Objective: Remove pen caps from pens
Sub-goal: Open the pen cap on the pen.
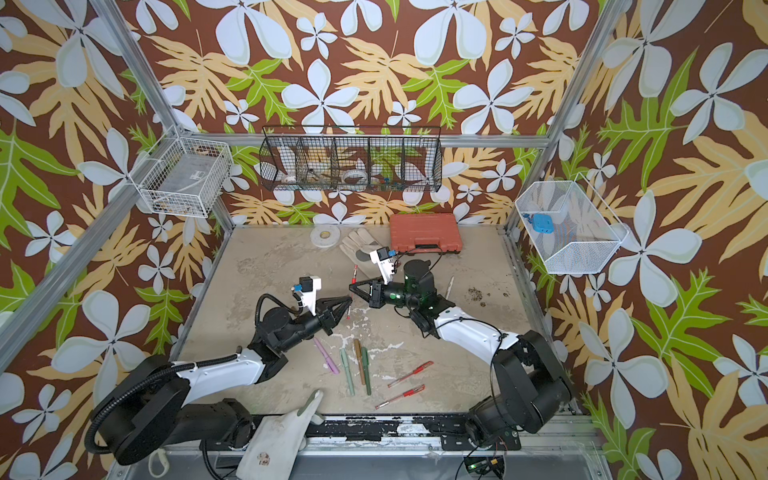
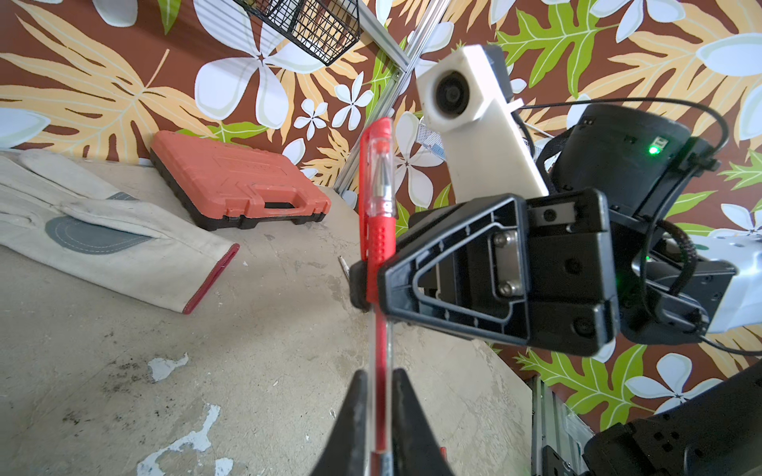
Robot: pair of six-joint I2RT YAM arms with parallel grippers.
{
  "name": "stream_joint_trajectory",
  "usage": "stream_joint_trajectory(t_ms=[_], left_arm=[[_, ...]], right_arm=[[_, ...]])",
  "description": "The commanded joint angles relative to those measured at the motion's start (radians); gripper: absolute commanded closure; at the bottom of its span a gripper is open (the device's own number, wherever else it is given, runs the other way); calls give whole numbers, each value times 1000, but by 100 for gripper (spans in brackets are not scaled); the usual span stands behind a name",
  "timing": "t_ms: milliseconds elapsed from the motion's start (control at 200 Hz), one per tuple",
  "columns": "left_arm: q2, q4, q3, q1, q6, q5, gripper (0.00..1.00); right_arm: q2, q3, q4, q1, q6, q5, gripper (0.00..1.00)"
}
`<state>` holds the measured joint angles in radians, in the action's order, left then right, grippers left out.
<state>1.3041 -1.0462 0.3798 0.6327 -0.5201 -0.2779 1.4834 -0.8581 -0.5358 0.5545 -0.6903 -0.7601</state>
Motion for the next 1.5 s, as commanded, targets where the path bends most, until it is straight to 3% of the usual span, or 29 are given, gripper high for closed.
stream_joint_trajectory(t_ms=[0, 175, 360, 661, 1146, 1496], left_arm=[[-8, -24, -3, -2, -2, -4, 69], [-88, 52, -9, -3, 24, 46, 45], [-172, 187, 9, -3, 34, 96, 38], [-181, 283, 52, -2, 25, 74, 37], [-101, 205, 63, -3, 30, -93, 42], [-93, 191, 59, -2, 29, -104, 45]], right_arm=[[-4, -16, 23, -1, 61, 12, 100], [-38, -30, 177, 0, 202, 86, 100], [-82, 7, 271, -1, 335, 166, 100], [-147, 90, 284, 15, 480, 162, 100], [-152, 168, 176, 36, 531, 31, 100], [-136, 162, 180, 53, 548, 15, 100]])
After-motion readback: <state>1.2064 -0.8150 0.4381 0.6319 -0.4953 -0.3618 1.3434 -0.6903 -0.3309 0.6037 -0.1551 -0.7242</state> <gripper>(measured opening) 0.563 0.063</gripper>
